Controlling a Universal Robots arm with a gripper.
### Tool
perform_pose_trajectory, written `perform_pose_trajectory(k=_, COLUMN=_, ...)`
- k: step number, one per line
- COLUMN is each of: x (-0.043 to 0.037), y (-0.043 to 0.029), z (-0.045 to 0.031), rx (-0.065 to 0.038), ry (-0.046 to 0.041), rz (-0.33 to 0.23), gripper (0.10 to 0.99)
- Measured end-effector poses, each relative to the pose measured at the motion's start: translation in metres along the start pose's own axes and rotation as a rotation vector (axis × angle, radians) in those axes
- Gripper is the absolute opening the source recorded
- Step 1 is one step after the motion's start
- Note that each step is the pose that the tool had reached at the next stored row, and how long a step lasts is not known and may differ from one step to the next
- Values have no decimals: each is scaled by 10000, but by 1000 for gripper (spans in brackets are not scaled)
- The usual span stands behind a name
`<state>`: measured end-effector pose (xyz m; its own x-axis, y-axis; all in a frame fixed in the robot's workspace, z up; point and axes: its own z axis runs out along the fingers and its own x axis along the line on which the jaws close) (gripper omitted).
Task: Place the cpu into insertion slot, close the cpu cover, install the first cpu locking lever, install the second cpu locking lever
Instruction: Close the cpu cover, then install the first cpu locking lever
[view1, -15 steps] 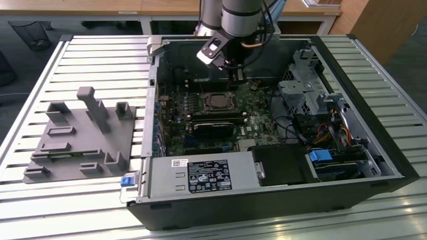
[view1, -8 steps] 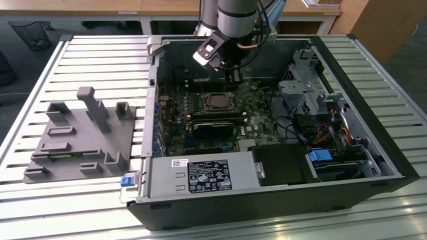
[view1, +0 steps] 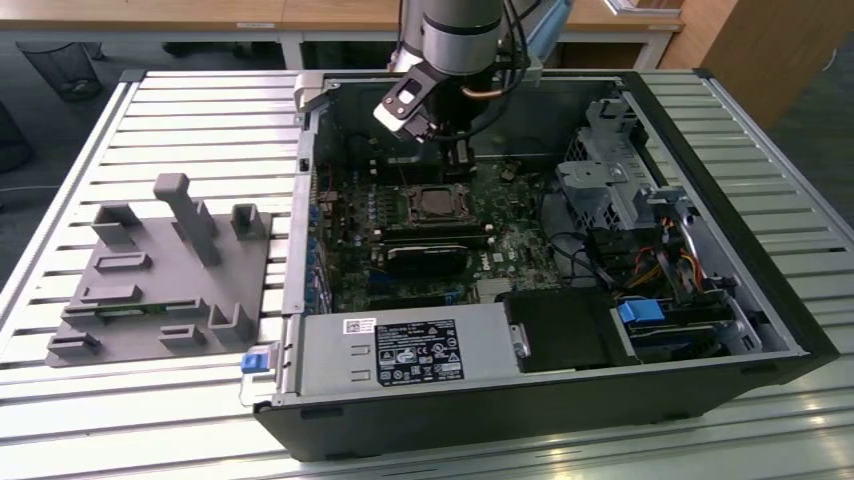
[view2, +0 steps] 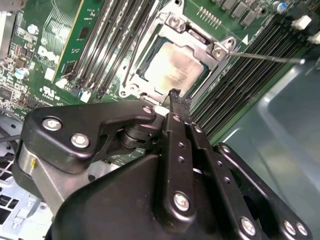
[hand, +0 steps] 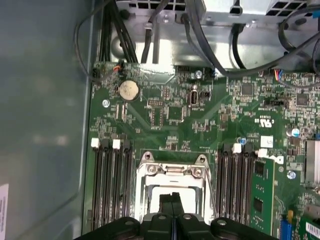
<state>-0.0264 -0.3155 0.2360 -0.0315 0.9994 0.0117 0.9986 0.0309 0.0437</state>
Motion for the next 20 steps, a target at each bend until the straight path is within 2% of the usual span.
perform_pose_trajectory(k=7, x=3, y=-79, z=-3, rx=0, ry=0, rz=1, gripper=106)
perform_pose_trajectory(k=20, x=4, y=-139, z=-6, rx=0, ry=0, rz=1, gripper=106)
